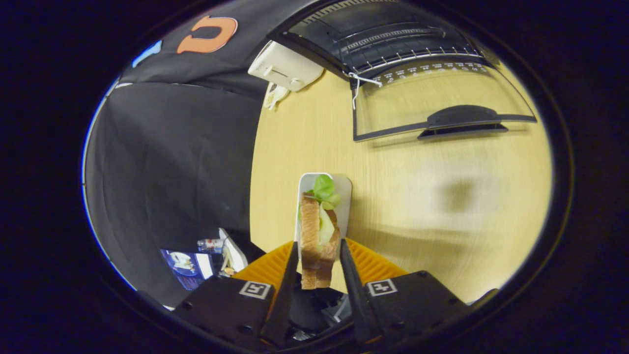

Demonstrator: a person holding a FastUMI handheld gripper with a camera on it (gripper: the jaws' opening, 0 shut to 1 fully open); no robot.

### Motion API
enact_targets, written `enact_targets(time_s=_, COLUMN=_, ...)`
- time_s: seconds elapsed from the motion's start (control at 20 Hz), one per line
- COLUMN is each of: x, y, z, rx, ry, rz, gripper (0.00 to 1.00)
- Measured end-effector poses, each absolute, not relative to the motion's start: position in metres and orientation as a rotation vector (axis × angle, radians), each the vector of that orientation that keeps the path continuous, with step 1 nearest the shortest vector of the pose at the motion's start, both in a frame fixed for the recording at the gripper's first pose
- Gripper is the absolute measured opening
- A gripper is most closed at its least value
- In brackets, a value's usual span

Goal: Open the toaster oven, put the food inside, and close the toaster oven door.

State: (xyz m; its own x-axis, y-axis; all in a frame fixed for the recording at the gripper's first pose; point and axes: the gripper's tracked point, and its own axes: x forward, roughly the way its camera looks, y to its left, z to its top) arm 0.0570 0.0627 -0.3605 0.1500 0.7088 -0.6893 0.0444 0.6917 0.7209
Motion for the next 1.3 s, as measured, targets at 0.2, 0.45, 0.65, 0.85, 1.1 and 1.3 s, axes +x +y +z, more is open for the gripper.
enact_targets(time_s=0.2, x=0.055, y=0.062, z=-0.343, rx=0.724, ry=1.352, rz=0.544, gripper=0.36)
enact_targets(time_s=0.45, x=0.071, y=0.037, z=-0.271, rx=0.833, ry=1.207, rz=0.575, gripper=0.34)
enact_targets(time_s=0.65, x=0.102, y=-0.010, z=-0.227, rx=0.916, ry=1.040, rz=0.511, gripper=0.33)
enact_targets(time_s=0.85, x=0.140, y=-0.062, z=-0.223, rx=0.972, ry=0.915, rz=0.372, gripper=0.33)
enact_targets(time_s=1.1, x=0.191, y=-0.088, z=-0.248, rx=1.081, ry=0.871, rz=0.269, gripper=0.33)
enact_targets(time_s=1.3, x=0.236, y=-0.097, z=-0.277, rx=1.162, ry=0.827, rz=0.215, gripper=0.33)
